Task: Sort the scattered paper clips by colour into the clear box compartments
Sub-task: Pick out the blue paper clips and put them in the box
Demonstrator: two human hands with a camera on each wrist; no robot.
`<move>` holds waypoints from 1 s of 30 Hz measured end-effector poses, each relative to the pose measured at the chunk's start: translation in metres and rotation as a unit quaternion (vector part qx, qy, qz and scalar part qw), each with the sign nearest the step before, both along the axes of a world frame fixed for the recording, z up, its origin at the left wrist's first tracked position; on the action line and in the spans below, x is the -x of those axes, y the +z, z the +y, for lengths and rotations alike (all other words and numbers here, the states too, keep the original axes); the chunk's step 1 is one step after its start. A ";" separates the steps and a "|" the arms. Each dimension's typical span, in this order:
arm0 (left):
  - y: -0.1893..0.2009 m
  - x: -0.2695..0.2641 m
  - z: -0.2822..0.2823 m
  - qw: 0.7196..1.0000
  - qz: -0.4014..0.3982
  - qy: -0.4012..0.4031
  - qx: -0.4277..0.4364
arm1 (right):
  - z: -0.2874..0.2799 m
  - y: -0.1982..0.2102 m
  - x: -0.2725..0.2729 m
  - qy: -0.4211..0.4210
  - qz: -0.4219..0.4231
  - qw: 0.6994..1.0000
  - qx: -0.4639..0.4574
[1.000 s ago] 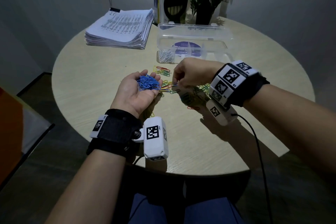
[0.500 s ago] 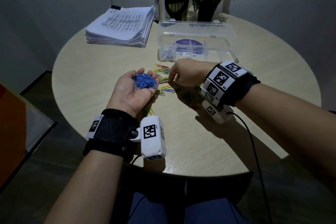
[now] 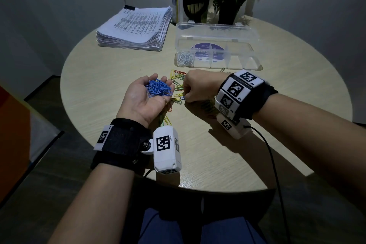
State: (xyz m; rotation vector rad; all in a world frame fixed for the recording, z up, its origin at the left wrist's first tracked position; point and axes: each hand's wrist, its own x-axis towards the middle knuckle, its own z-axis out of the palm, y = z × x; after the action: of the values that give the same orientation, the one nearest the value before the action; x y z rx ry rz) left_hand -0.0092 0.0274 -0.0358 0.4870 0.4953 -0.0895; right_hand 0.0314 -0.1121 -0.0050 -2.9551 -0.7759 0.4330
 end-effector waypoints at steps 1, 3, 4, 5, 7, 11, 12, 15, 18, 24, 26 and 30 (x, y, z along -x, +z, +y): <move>0.000 0.000 0.000 1.000 0.001 -0.001 0.001 | 0.000 0.000 0.001 -0.002 0.002 1.000 0.000; 0.000 0.001 0.000 1.000 0.001 -0.004 0.002 | -0.002 0.003 0.000 -0.004 0.003 1.000 -0.010; 0.000 0.002 -0.001 1.000 0.002 -0.006 0.003 | -0.003 0.006 -0.001 -0.006 0.004 1.000 -0.022; 0.000 0.002 -0.001 1.000 0.002 -0.007 0.003 | -0.005 0.010 -0.003 -0.007 0.003 0.999 -0.038; 0.000 0.003 -0.004 1.000 0.002 -0.012 -0.002 | -0.008 0.020 -0.005 -0.009 0.004 0.997 -0.082; 0.004 0.003 -0.019 0.999 0.000 -0.032 0.015 | -0.002 0.043 -0.002 0.001 0.017 0.982 -0.187; 0.005 0.003 -0.024 0.999 -0.005 -0.041 0.020 | 0.000 0.046 -0.001 0.009 0.014 0.983 -0.185; 0.006 0.003 -0.037 0.998 -0.012 -0.059 0.021 | 0.003 0.049 0.002 0.024 0.009 0.988 -0.154; 0.004 0.002 -0.041 0.998 0.003 -0.056 0.029 | -0.007 0.051 0.002 0.004 0.003 0.987 -0.163; 0.001 0.003 -0.041 0.999 0.016 -0.047 0.004 | -0.044 0.036 0.002 -0.013 0.002 0.997 -0.078; 0.000 0.004 -0.042 0.999 0.019 -0.050 0.003 | -0.050 0.024 0.005 -0.017 0.022 0.999 -0.047; -0.002 0.005 -0.046 0.998 0.021 -0.061 -0.001 | -0.057 0.008 0.003 -0.018 0.007 1.000 -0.024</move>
State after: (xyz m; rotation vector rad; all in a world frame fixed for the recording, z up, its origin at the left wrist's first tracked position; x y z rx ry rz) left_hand -0.0141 -0.0187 -0.0379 0.5189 0.5070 -0.2169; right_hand 0.0281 -0.1692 0.0029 -2.9146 -0.7197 0.4256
